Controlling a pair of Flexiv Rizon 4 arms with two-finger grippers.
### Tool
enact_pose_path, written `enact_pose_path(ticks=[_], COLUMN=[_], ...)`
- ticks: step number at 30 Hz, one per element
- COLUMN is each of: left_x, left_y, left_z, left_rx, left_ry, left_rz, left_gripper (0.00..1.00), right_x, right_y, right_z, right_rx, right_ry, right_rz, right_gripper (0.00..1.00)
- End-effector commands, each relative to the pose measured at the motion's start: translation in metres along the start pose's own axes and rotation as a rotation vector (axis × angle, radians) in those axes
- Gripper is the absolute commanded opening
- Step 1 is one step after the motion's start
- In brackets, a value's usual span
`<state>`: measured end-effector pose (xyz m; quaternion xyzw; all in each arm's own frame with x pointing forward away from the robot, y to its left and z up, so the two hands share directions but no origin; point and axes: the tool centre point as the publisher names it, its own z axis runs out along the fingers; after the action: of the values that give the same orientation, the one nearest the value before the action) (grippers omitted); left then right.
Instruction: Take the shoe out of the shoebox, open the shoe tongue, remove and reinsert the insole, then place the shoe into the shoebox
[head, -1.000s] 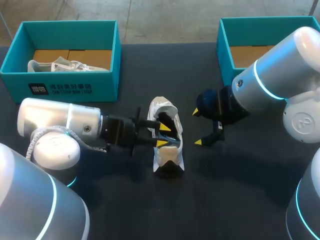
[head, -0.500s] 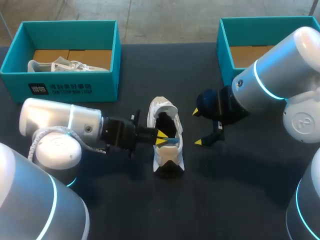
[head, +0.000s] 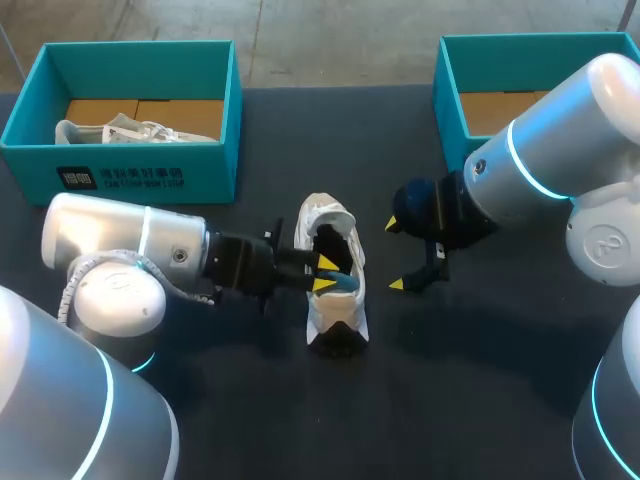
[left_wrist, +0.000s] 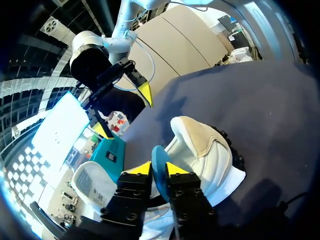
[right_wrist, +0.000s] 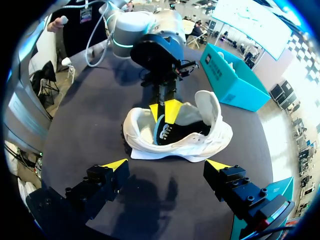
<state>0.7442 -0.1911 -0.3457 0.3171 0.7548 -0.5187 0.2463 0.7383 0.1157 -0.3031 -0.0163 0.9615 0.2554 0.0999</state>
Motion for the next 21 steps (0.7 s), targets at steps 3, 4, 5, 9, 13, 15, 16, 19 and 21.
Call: enact_pose_path(ticks=[3, 4, 5, 9, 13, 15, 16, 19, 21], left_x=[-0.004, -0.006, -0.007, -0.013, -0.017, -0.018, -0.019, -0.021, -0.023], left_y=[-0.010, -0.012, -0.014, -0.019, -0.022, -0.023, -0.023, -0.023, -0.025], left_z=[-0.009, -0.010, -0.011, -0.015, -0.019, -0.021, -0.023, -0.028, -0.032], left_rx=[0.014, 0.018, 0.021, 0.029, 0.030, 0.026, 0.023, 0.018, 0.015], left_ry=[-0.024, -0.027, -0.032, -0.041, -0.038, -0.028, -0.024, -0.004, 0.015], left_rz=[0.013, 0.015, 0.018, 0.030, 0.047, 0.059, 0.066, 0.080, 0.089], left_gripper=[0.93, 0.93, 0.94, 0.86, 0.74, 0.66, 0.61, 0.53, 0.48], right_x=[0.001, 0.001, 0.001, 0.001, 0.001, 0.001, 0.001, 0.001, 0.001], right_y=[0.000, 0.000, 0.000, 0.000, 0.000, 0.000, 0.000, 0.000, 0.000], right_z=[0.001, 0.001, 0.001, 0.001, 0.001, 0.001, 0.001, 0.001, 0.001], right_rx=[0.002, 0.002, 0.002, 0.002, 0.002, 0.002, 0.002, 0.002, 0.002], right_ry=[-0.002, -0.002, -0.002, -0.002, -0.002, -0.002, -0.002, -0.002, -0.002], right_rz=[0.001, 0.001, 0.001, 0.001, 0.001, 0.001, 0.001, 0.001, 0.001], right_gripper=[1.00, 1.00, 1.00, 1.00, 1.00, 1.00, 1.00, 1.00, 1.00])
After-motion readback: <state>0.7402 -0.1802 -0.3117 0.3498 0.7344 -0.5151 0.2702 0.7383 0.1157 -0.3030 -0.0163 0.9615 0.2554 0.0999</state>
